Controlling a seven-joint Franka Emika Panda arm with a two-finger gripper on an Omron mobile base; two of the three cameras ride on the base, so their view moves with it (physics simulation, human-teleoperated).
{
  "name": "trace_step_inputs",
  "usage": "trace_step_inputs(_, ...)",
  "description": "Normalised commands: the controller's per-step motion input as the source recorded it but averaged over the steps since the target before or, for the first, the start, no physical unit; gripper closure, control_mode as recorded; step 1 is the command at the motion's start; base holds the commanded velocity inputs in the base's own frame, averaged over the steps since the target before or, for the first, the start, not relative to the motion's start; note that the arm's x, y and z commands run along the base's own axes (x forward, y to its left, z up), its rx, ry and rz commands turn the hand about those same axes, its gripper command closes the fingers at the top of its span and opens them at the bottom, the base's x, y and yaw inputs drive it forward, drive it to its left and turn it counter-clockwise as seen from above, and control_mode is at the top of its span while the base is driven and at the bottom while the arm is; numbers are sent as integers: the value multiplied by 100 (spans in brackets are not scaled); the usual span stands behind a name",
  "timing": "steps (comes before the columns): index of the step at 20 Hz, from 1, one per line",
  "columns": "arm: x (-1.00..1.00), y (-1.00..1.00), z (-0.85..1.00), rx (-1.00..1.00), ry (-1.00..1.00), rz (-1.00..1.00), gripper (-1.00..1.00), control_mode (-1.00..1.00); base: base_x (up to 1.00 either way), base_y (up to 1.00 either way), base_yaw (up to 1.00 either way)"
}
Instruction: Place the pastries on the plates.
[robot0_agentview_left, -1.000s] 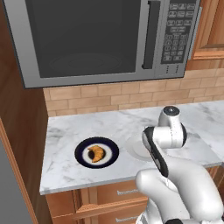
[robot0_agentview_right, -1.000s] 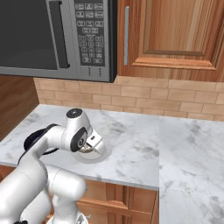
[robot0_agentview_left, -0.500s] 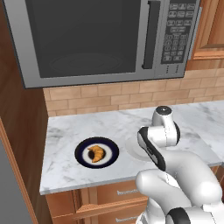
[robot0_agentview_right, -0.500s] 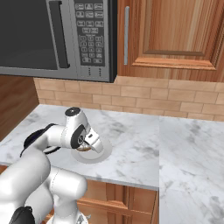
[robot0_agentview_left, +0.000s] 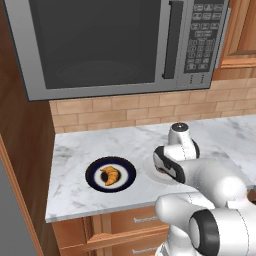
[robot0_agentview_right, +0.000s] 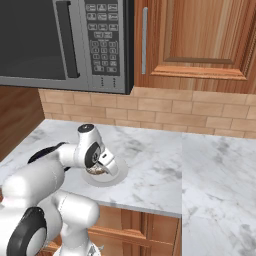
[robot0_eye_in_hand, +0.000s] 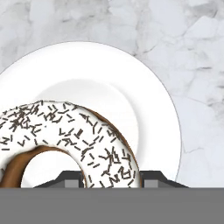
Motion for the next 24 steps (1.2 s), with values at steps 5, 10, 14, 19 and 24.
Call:
trace_step_inputs(5, 1, 0, -27, 0, 1, 0, 100, -100, 0, 0, 0)
trace_step_inputs(10, 0, 0, -27, 0, 0, 0, 100, -100, 0, 0, 0)
trace_step_inputs(14, 9, -3, -2, 1, 0, 0, 100, -100, 0, 0, 0)
trace_step_inputs(19, 8, -5, -3, 1, 0, 0, 100, -100, 0, 0, 0)
trace_step_inputs(24, 0, 0, -6, 0, 0, 0, -100, -100, 0, 0, 0)
